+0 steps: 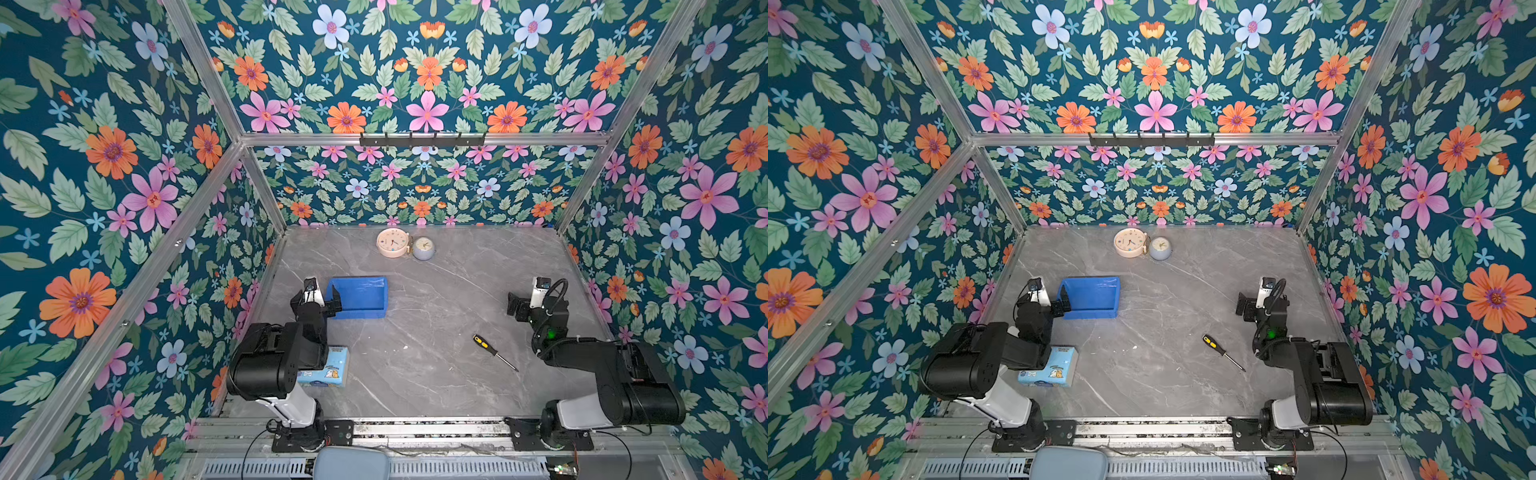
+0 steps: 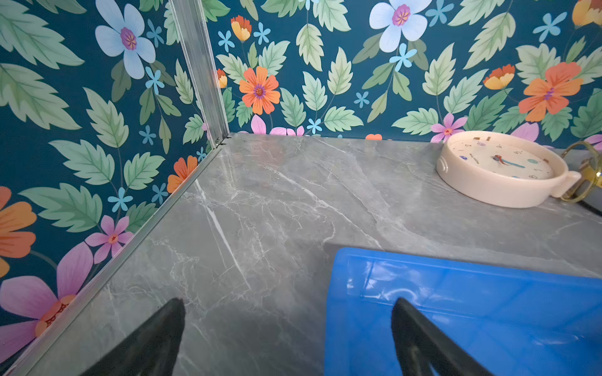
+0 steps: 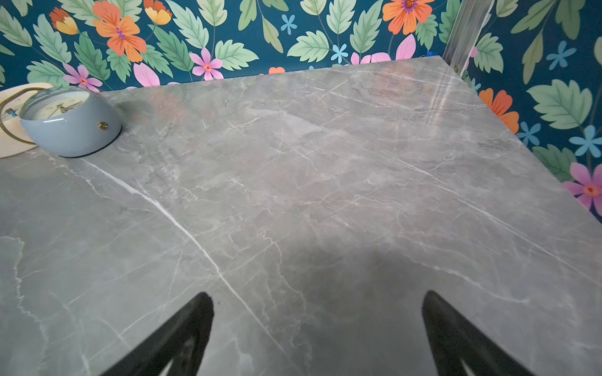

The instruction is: Put the screwdriver in the bin

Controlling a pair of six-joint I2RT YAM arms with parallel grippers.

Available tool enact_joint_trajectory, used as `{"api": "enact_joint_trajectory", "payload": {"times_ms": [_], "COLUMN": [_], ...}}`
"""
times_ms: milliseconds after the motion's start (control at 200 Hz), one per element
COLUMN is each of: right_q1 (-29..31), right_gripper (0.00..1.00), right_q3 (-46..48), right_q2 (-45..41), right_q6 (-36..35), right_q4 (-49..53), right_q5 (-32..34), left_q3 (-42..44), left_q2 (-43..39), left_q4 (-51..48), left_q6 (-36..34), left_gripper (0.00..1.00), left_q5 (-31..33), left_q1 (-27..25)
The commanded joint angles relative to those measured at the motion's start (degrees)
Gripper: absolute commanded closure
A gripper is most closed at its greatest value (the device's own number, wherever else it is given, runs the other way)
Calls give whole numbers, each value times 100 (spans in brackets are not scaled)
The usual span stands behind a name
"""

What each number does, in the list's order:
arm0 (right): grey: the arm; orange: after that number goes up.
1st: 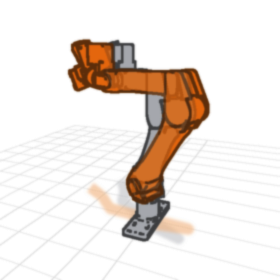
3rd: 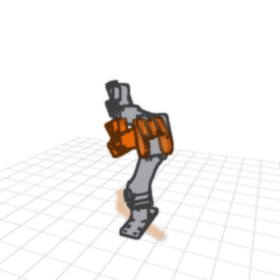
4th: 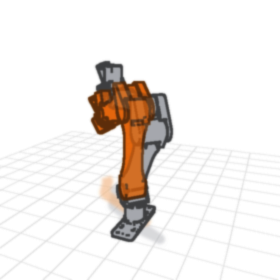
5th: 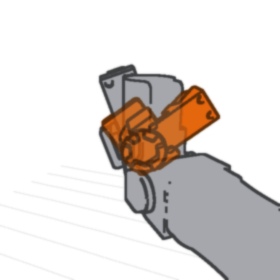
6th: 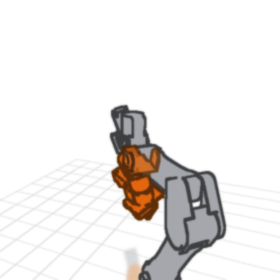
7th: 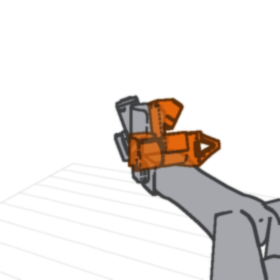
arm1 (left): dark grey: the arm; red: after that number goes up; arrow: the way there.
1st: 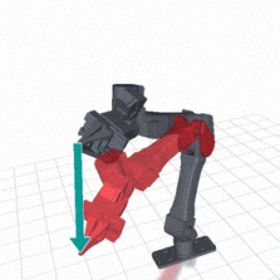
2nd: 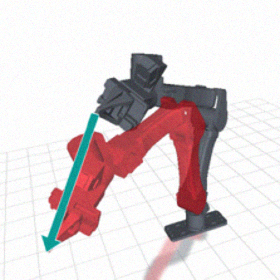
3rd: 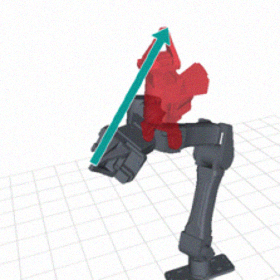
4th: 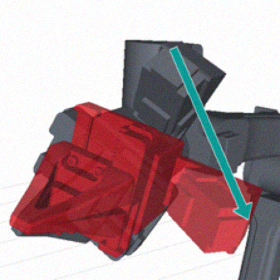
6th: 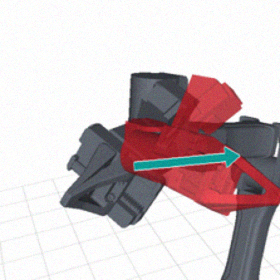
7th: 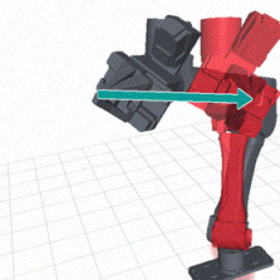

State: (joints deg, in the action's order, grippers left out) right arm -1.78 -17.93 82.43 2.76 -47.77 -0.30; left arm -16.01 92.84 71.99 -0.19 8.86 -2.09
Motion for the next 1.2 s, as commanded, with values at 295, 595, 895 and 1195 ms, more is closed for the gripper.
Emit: {"api": "enact_joint_trajectory", "payload": {"times_ms": [295,595,895,1195], "right_q1": [2,2,2,2], "right_gripper": [1,1,1,1], "right_q3": [-17,-17,3,-456], "right_q2": [-1,5,-216,-1458], "right_q6": [4,5,-29,-266], "right_q4": [-189,-190,-63,1781], "right_q5": [9,1,-92,-466], "left_q3": [1,-7,129,300], "left_q2": [-4,-5,-184,-1255], "left_q4": [78,70,201,-378], "left_q6": [19,20,-104,-201], "left_gripper": [0,0,0,0], "left_q5": [-25,-32,-82,-65], "left_q1": [6,4,-53,-154]}}
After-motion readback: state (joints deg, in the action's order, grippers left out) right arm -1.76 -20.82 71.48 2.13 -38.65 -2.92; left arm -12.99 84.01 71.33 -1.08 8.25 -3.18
